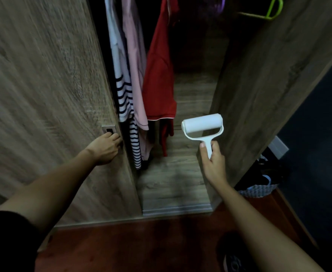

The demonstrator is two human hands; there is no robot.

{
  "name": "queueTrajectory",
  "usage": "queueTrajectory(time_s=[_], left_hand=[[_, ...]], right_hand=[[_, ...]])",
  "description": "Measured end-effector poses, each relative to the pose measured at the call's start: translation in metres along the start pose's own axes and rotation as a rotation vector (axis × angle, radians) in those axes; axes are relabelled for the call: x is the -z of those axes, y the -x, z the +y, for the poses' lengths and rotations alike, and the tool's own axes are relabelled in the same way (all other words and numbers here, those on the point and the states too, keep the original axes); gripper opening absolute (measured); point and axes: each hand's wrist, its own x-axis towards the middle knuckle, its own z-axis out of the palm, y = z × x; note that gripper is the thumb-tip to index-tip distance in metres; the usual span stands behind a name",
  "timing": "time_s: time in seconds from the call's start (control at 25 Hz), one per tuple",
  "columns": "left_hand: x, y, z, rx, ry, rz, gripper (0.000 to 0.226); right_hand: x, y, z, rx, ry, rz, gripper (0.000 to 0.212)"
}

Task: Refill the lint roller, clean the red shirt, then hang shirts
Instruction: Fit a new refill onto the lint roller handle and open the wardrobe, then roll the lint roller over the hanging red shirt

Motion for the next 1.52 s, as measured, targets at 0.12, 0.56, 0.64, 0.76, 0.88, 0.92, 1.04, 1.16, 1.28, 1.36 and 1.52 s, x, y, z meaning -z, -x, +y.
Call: queueTrajectory(time_s=[0.12, 0.56, 0.64, 0.76, 0.88, 0.92, 1.04, 1.16, 1.28, 1.36, 1.52], left_hand=[[-0.009, 0.011, -0.001, 0.001, 0.036, -0.05, 0.041], [0.04, -0.004, 0.004, 0.164, 0.311, 0.311, 0.026], [0.07, -0.027, 0.002, 0.403, 0.482, 0.644, 0.026], [0.126, -0.07, -0.02, 0.822, 1.005, 0.691, 0.051], [0.143, -0.105, -0.048, 1.052, 1.362, 0.617, 0.07], [0.142, -0.114, -0.056, 1.09, 1.366, 0.574, 0.062], [0.15, -0.121, -0.055, 0.974, 1.356, 0.51, 0.025], [0.147, -0.101, -0.04, 1.001, 1.361, 0.682, 0.036], [0.126, -0.072, -0.038, 1.279, 1.326, 0.882, 0.024], [0.124, -0.059, -0.045, 1.401, 1.287, 0.967, 0.031], [0.131, -0.04, -0.072, 1.48, 1.036, 1.053, 0.039]], right_hand=[[-0.007, 0.0, -0.008, -0.002, 0.019, -0.009, 0.021], [0.0, -0.011, -0.019, 0.04, 0.017, -0.023, 0.021], [-0.001, -0.021, -0.019, 0.037, 0.017, -0.025, 0.021], [-0.003, -0.041, -0.018, 0.072, 0.01, -0.05, 0.022], [0.001, -0.075, -0.019, 0.109, 0.011, -0.069, 0.022], [0.002, -0.087, -0.02, 0.117, -0.002, -0.074, 0.022], [-0.001, -0.122, -0.024, 0.136, -0.053, -0.07, 0.02], [-0.005, -0.154, -0.026, 0.196, -0.111, -0.076, 0.011], [-0.015, -0.173, -0.028, 0.255, -0.172, -0.156, 0.014], [-0.032, -0.176, -0.034, 0.258, -0.237, -0.245, 0.011], [-0.081, -0.174, -0.083, 0.366, -0.351, -0.242, 0.01]])
